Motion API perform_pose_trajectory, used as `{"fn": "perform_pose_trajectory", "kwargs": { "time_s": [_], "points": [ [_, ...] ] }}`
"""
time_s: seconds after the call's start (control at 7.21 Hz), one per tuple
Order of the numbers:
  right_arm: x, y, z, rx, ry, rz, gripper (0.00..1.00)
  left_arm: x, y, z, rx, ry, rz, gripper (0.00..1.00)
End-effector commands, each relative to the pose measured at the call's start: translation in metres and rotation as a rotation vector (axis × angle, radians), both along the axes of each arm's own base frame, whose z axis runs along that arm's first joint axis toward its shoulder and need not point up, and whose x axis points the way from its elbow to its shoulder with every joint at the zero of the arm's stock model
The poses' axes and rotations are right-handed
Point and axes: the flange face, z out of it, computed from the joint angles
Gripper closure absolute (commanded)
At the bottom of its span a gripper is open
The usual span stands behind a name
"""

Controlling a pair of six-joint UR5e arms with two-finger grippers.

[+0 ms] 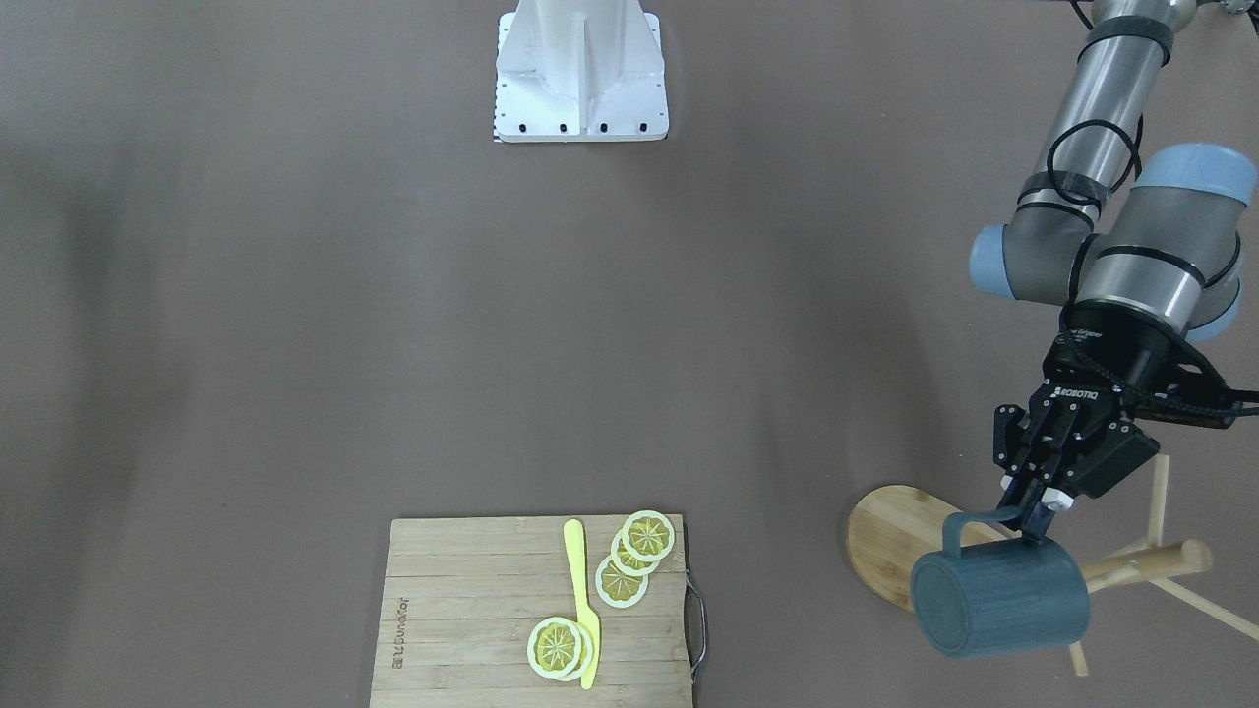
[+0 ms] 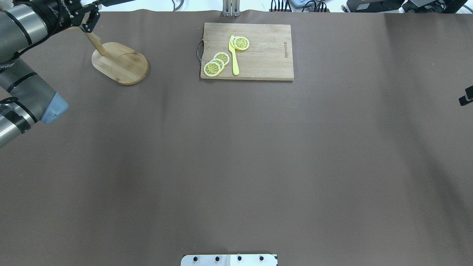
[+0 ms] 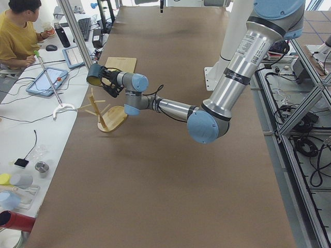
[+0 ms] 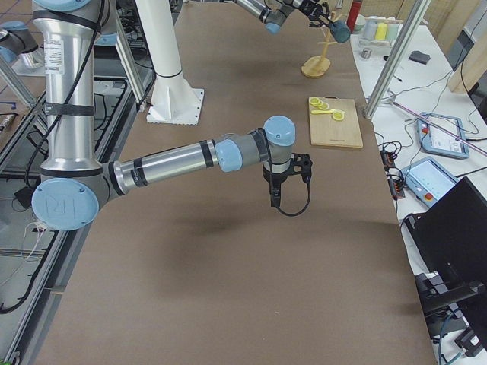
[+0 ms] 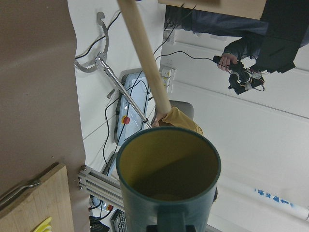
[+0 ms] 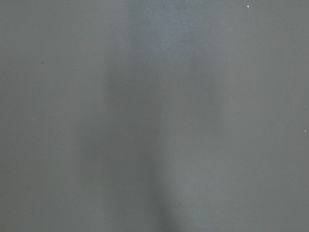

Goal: Hang cup on storage rack
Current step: 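Lower the mug handle onto a rack peg with the left gripper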

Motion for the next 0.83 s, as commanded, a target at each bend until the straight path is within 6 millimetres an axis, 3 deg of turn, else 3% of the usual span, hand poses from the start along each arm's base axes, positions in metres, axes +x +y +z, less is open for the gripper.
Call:
{"fn": "perform_pose_trajectory", "kwargs": {
  "time_s": [0.0, 0.69],
  "points": [
    [0.0, 0.001, -0.002, 0.005, -0.001, 0.0, 0.0, -0.008, -0.005, 0.009, -0.063, 0.071, -0.024, 1.0],
    [0.0, 0.001, -0.002, 0.004, -0.001, 0.0, 0.0, -0.017, -0.006, 0.043, -0.186, 0.148, -0.028, 1.0]
  ]
}}
